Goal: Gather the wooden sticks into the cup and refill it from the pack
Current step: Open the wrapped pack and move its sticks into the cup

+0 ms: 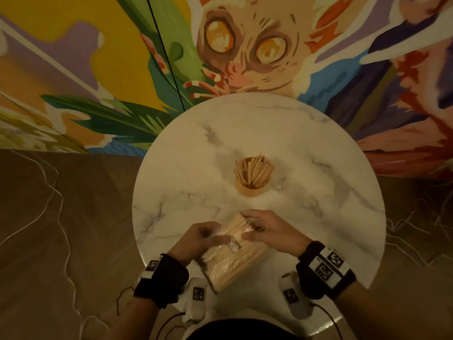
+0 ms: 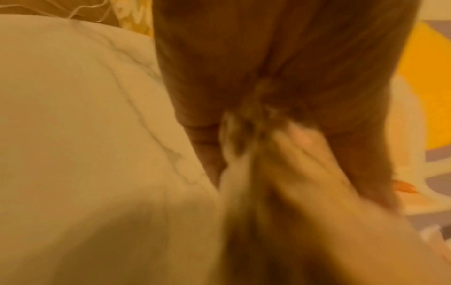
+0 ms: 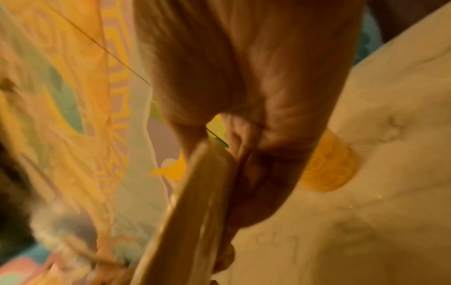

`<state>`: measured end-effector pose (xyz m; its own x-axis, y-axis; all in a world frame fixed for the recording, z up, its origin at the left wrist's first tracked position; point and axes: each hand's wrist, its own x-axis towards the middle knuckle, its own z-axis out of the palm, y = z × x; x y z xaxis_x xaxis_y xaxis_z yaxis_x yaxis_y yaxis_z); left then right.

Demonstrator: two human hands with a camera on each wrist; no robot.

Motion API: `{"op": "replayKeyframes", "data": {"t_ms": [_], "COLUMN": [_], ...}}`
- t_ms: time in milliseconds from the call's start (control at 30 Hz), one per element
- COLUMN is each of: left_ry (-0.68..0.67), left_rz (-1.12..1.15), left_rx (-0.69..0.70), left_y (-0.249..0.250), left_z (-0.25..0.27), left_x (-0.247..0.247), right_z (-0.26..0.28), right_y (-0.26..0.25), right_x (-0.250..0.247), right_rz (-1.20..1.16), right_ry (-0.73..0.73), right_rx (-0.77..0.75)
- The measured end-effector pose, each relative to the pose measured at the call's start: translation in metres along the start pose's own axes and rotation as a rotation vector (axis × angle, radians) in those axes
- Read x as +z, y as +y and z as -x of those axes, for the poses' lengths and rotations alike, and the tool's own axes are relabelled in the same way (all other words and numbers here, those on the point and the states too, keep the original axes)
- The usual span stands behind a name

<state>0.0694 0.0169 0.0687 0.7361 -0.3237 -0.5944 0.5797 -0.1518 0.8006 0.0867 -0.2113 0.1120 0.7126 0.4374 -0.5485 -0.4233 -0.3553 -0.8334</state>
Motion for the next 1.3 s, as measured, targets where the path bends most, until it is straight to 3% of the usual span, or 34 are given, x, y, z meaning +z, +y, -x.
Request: {"op": "replayKeyframes", "data": {"t_ms": [67, 133, 167, 267, 333, 467, 567, 700, 800, 967, 1033, 1200, 1300], "left_ry": [0.218, 0.306, 0.300, 0.224, 0.196, 0.183, 0.397, 0.539, 0.519, 0.528, 0.548, 0.593, 0.612], "left_rz": [0.151, 0.254, 0.292, 0.408, 0.461, 0.296, 0.230, 0.139, 0.059, 0.086, 0.093, 0.102, 0.167], "left_rx": [-0.038, -0.068, -0.055, -0.040, -0.015, 0.001, 0.059, 0.161, 0.207, 0.235, 0.235, 0.256, 0.249], "left_y": [-0.004, -0.007, -0.006, 0.003, 0.012, 0.010, 0.003, 0.002, 0.003, 0.000, -0.003, -0.010, -0.011], "left_z": [-0.004, -0.008, -0.010, -0.009, -0.004, 0.001, 0.000, 0.014, 0.028, 0.038, 0.040, 0.042, 0.041], "left_x": [0.002, 0.009, 0.014, 0.032, 0.043, 0.057, 0.034, -0.008, -0.021, -0.021, -0.018, -0.006, -0.006], "right_z": [0.003, 0.007, 0.010, 0.025, 0.026, 0.023, 0.035, 0.057, 0.067, 0.071, 0.066, 0.058, 0.062], "right_y": [0.009, 0.010, 0.007, -0.007, -0.008, -0.003, 0.002, 0.023, 0.043, 0.052, 0.056, 0.055, 0.050], "right_x": [0.008, 0.016, 0.020, 0.030, 0.032, 0.039, 0.022, -0.015, -0.028, -0.017, -0.014, -0.010, -0.001], "right_rz": [-0.156, -0.225, -0.247, -0.495, -0.596, -0.160, -0.051, -0.121, -0.132, -0.216, -0.292, -0.618, -0.806], "right_ry": [0.221, 0.417, 0.430, 0.274, 0.263, 0.286, 0.393, 0.331, 0.360, 0.233, 0.339, 0.811, 0.799], "right_rx": [-0.004, -0.045, -0.066, -0.125, -0.167, -0.215, -0.227, -0.076, 0.045, 0.138, 0.103, -0.149, -0.115]}}
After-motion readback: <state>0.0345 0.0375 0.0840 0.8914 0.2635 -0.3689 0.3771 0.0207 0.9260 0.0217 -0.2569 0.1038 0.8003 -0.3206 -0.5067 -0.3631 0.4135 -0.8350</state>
